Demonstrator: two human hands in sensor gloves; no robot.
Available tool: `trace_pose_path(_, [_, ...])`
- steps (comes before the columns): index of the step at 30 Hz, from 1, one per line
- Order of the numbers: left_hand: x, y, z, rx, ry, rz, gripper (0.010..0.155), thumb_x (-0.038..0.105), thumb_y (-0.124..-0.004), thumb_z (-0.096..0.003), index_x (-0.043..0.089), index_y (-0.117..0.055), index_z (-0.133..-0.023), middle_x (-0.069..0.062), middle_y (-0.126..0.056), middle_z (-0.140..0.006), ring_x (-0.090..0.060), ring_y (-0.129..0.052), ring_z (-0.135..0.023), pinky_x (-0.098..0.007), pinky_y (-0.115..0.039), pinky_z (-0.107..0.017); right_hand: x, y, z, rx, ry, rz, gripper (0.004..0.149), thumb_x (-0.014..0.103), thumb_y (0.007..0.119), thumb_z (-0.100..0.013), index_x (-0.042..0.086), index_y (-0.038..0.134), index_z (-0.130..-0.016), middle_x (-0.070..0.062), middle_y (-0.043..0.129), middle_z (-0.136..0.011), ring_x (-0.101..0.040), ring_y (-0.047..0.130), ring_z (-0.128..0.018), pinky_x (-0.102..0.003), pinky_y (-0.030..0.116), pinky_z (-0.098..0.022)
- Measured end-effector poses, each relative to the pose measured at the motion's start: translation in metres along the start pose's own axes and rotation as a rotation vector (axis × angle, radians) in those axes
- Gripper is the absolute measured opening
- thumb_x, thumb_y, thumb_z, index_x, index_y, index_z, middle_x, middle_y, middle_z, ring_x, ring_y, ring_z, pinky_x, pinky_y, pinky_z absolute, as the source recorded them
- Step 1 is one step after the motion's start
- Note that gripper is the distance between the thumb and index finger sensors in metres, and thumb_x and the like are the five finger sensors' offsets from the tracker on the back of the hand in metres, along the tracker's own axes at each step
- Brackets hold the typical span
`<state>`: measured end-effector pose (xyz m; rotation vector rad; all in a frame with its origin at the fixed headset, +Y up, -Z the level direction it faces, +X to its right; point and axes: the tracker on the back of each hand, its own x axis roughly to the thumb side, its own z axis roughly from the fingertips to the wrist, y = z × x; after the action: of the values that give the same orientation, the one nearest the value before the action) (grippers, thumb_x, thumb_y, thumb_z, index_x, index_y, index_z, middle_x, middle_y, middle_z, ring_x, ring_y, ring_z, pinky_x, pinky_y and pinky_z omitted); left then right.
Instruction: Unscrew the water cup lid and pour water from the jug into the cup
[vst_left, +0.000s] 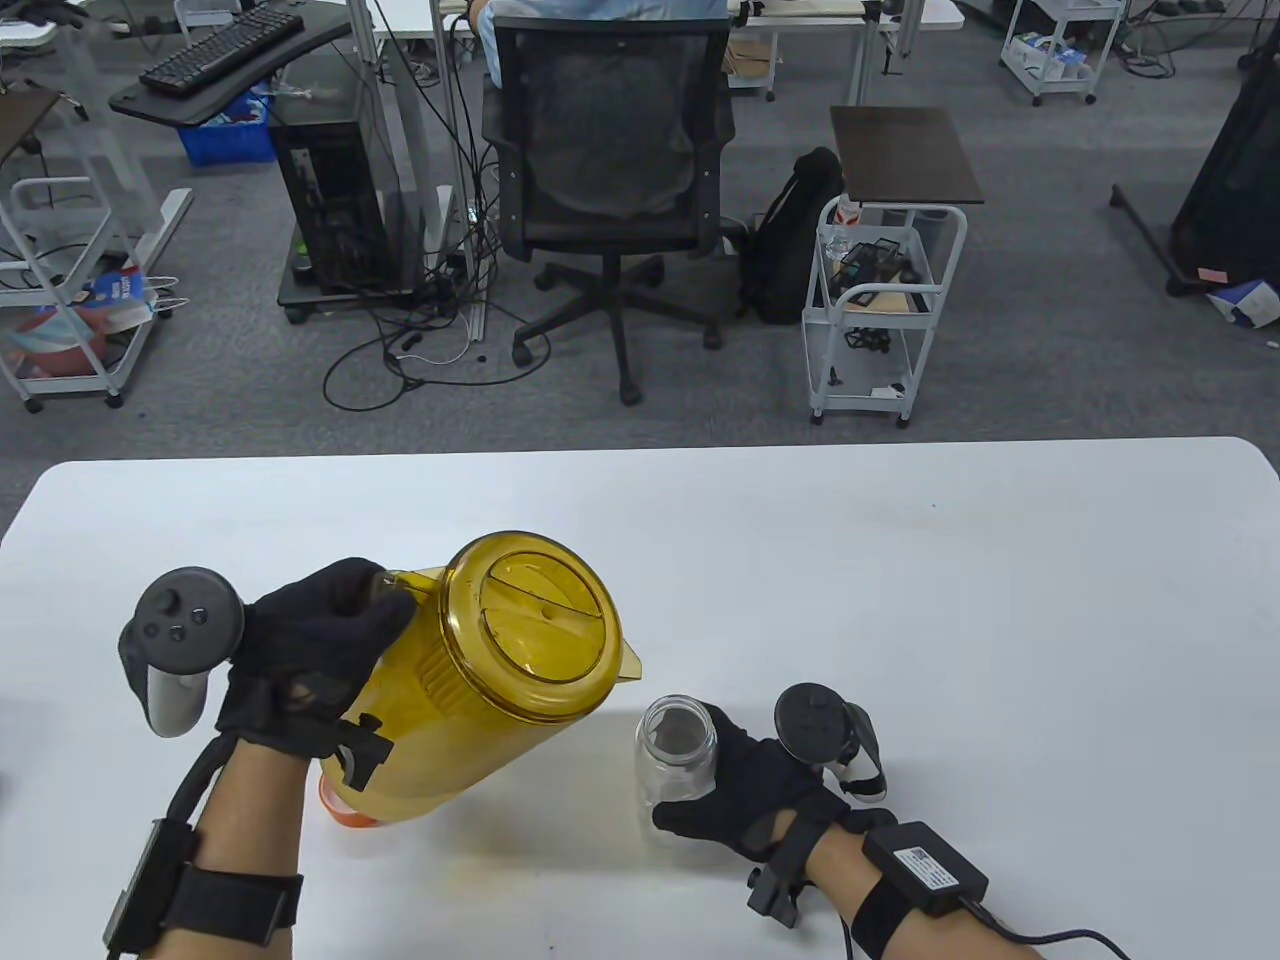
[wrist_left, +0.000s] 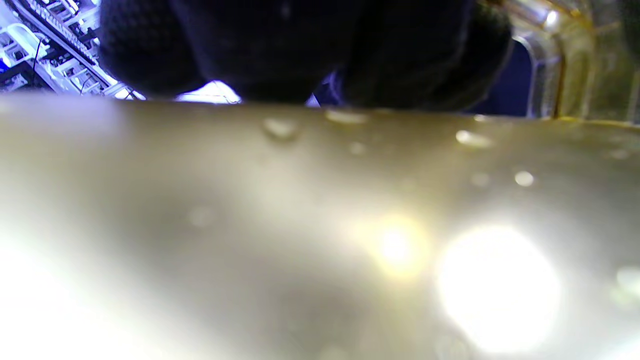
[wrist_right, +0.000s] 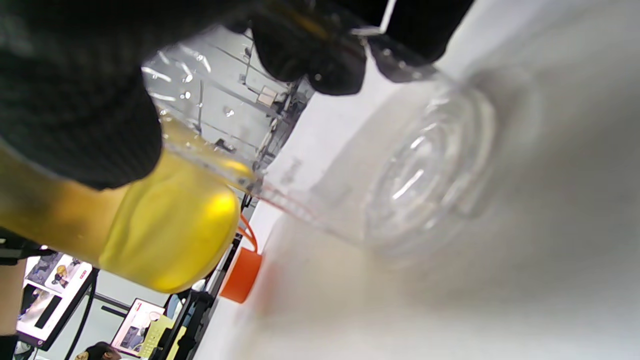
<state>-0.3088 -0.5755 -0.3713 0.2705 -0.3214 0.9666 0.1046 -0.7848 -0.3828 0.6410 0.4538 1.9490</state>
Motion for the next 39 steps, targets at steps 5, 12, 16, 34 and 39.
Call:
trace_pose_path(5, [0.004,-0.002,0.002,-0.003,0.002,-0.038,0.077,0.099,-0.075,-0.0233,0.033,-0.102,-0.055,0.010,-0.103,-0.029,-0.017,-0.102,-0.019,-0.042,-0.090,-0.032,0.000,0.000,0.000,0.001,0.000,-0.001,0.106,0.062,0.104,-0.030,0.034,0.034,-0.105,-0.001,0.048,-0.112,-0.033,0.066,-0.106,-0.057,0.062,-0.081])
trace_pose_path(12, [0.018,-0.010,-0.001,-0.065,-0.007,-0.106,0.078,0.098,-0.075,-0.0232,0.033,-0.102,-0.055,0.010,-0.103,-0.029,-0.017,-0.102,-0.019,-0.043,-0.090,-0.032,0.000,0.000,-0.001,0.003,0.003,-0.005,0.106,0.063,0.104,-0.030,0.034,0.034,-0.105,-0.001,0.049,-0.112,-0.033,0.066,-0.106,-0.057,0.062,-0.081])
trace_pose_path(16, [0.028,-0.016,-0.004,-0.105,-0.011,-0.157,0.078,0.098,-0.075,-0.0233,0.032,-0.101,-0.055,0.010,-0.103,-0.029,-0.017,-0.101,-0.019,-0.043,-0.090,-0.032,0.000,0.000,-0.001,0.002,-0.003,-0.001,0.106,0.062,0.105,-0.030,0.034,0.035,-0.105,-0.001,0.049,-0.112,-0.033,0.067,-0.105,-0.057,0.062,-0.080])
trace_pose_path(34, [0.062,-0.028,-0.016,-0.156,-0.045,-0.323,0.077,0.098,-0.074,-0.0227,0.032,-0.101,-0.054,0.010,-0.103,-0.028,-0.018,-0.101,-0.018,-0.043,-0.090,-0.032,0.000,0.000,0.000,-0.015,-0.017,0.030,0.106,0.062,0.106,-0.029,0.033,0.037,-0.105,-0.001,0.051,-0.111,-0.033,0.069,-0.105,-0.056,0.065,-0.080])
trace_pose_path(39, [0.075,-0.030,-0.019,-0.165,-0.062,-0.380,0.077,0.098,-0.073,-0.0226,0.032,-0.101,-0.053,0.010,-0.103,-0.028,-0.018,-0.102,-0.017,-0.043,-0.090,-0.031,0.000,0.001,0.000,-0.017,-0.017,0.032,0.106,0.062,0.106,-0.029,0.033,0.037,-0.105,-0.001,0.051,-0.111,-0.033,0.069,-0.105,-0.056,0.065,-0.080])
